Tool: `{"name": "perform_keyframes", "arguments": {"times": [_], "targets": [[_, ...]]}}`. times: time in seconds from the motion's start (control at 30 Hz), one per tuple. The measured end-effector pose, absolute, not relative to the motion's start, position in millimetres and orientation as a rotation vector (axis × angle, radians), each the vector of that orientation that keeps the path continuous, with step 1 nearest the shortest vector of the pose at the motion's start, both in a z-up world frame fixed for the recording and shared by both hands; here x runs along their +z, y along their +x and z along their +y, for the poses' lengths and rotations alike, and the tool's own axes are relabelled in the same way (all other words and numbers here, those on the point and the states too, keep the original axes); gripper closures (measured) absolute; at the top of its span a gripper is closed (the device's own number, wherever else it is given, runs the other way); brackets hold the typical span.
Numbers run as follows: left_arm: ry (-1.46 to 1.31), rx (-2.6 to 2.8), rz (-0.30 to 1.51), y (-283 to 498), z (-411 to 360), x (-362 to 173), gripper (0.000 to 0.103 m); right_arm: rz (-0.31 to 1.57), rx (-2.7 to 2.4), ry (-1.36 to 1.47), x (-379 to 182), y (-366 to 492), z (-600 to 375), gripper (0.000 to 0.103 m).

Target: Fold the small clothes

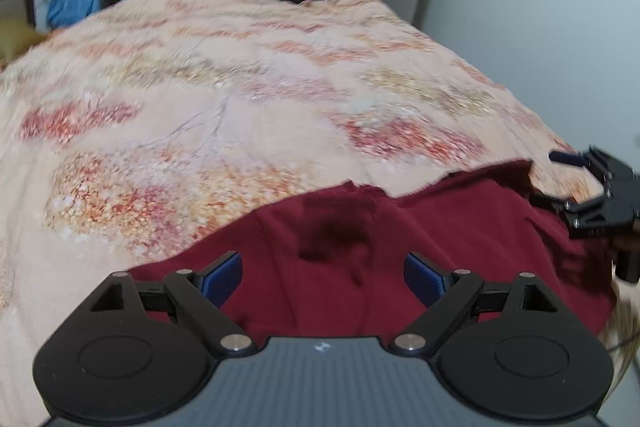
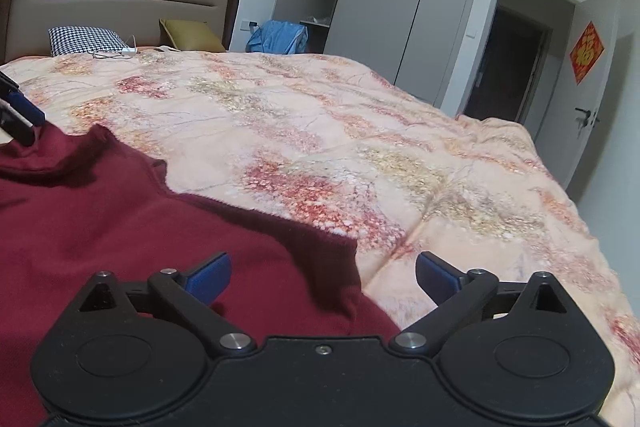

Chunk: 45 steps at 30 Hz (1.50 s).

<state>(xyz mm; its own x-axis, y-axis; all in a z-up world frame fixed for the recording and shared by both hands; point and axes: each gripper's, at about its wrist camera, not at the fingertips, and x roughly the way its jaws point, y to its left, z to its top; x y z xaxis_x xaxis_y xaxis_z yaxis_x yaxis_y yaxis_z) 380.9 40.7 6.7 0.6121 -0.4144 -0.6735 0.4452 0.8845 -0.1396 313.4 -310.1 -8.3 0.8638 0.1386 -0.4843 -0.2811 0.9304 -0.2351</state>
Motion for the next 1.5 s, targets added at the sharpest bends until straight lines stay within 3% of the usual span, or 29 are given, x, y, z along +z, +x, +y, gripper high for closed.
{"name": "perform_keyframes", "arguments": {"times": [0.13, 0.2, 0.27, 0.4, 0.47, 0.57, 0.9, 1.0, 1.07, 1.17, 1.27, 1.43, 1.5], "targets": [[0.164, -0.465, 0.733, 351.2, 23.8, -13.4, 0.010, 0.476, 0.200, -0.334, -15.8, 283.5, -305.0, 0.001], [0.231, -0.424, 0.717, 342.3, 17.2, -25.1, 0.016, 0.470, 0.183, -0.382, -23.1, 268.2, -299.7, 0.001], [0.269, -0.382, 0.707, 339.7, 14.0, -31.8, 0.042, 0.465, 0.165, -0.440, -30.6, 254.3, -293.9, 0.001], [0.161, -0.336, 0.686, 342.3, 29.1, -26.8, 0.069, 0.433, 0.144, -0.503, -39.0, 231.1, -287.5, 0.001], [0.109, -0.291, 0.677, 345.2, 41.8, -22.1, 0.093, 0.425, 0.126, -0.494, -40.6, 225.3, -287.6, 0.001], [0.014, -0.217, 0.682, 348.9, 64.7, -19.7, 0.096, 0.425, 0.091, -0.435, -41.8, 223.6, -290.8, 0.001], [-0.146, -0.174, 0.695, 342.4, 87.1, -39.5, 0.092, 0.432, 0.001, -0.225, -46.3, 216.3, -304.0, 0.001], [-0.197, -0.197, 0.687, 335.1, 94.9, -34.9, 0.077, 0.430, -0.024, -0.179, -45.1, 209.4, -307.6, 0.001], [-0.194, -0.215, 0.658, 323.6, 97.1, -30.0, 0.051, 0.429, -0.045, -0.137, -44.9, 202.7, -309.8, 0.001], [-0.175, -0.229, 0.604, 298.0, 97.2, -22.8, 0.033, 0.431, -0.070, -0.066, -46.3, 190.8, -312.4, 0.001], [-0.163, -0.232, 0.604, 273.7, 98.2, -24.7, 0.028, 0.437, -0.084, -0.008, -51.0, 179.9, -312.6, 0.001], [-0.201, -0.194, 0.655, 240.6, 106.2, -42.0, 0.028, 0.470, -0.153, -0.035, -61.0, 170.3, -309.2, 0.001], [-0.212, -0.150, 0.698, 234.5, 110.5, -50.4, 0.035, 0.502, -0.200, -0.058, -66.0, 169.3, -308.8, 0.001]]}}
